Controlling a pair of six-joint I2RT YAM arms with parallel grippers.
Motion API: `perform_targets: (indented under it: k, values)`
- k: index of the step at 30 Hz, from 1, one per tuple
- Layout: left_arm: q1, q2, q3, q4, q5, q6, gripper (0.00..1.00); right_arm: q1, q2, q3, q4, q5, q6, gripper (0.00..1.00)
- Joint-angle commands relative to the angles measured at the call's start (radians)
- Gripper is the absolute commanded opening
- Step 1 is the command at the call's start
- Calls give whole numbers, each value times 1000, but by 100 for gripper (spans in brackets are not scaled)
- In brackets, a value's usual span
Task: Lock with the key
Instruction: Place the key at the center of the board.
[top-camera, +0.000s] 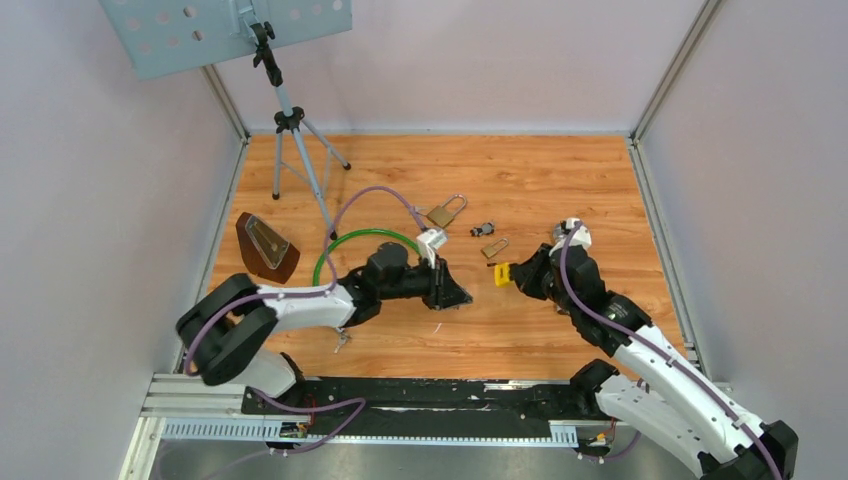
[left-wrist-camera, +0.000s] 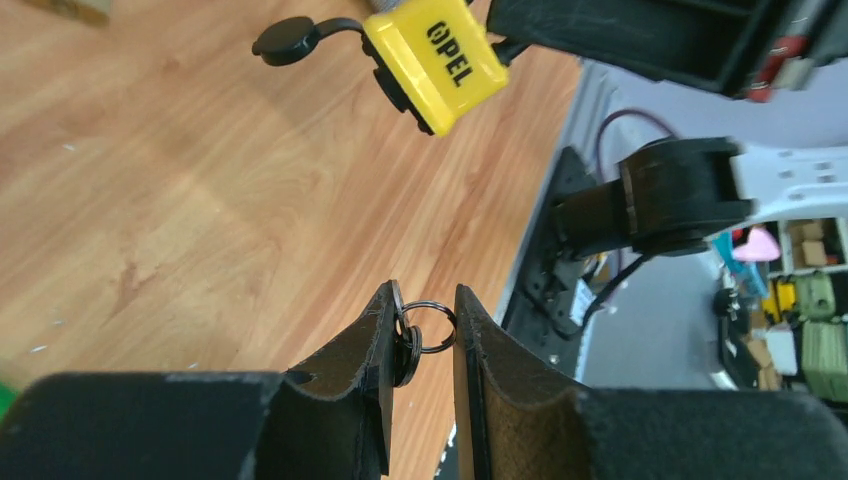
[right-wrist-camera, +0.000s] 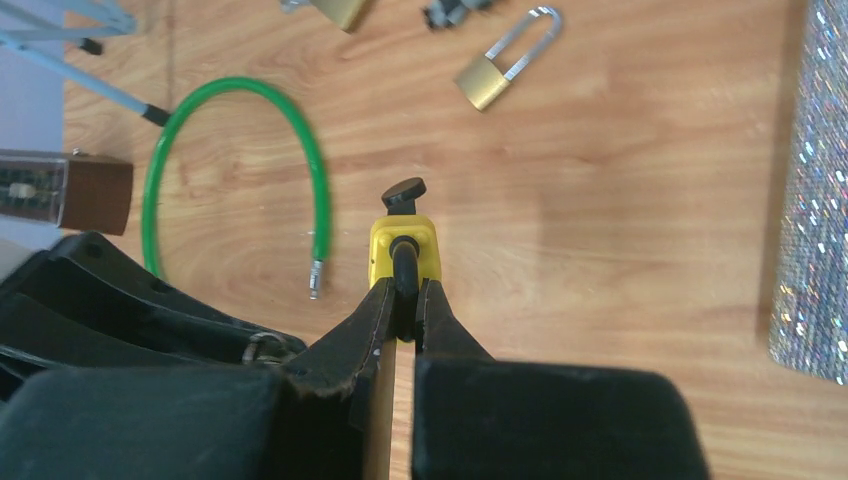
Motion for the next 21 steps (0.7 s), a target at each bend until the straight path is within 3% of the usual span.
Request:
perform_targets:
  k: [1, 12, 21]
  values:
    - [-106, 169, 132, 37, -173, 74, 0, -58, -53, -61, 35, -21, 102, 0]
    - [-249, 529, 360, 21, -256, 132, 0, -203, -72, -185, 98, -40, 138, 0]
    - [-253, 639, 416, 105, -269, 103, 23, -336, -1, -338, 327, -289, 184, 0]
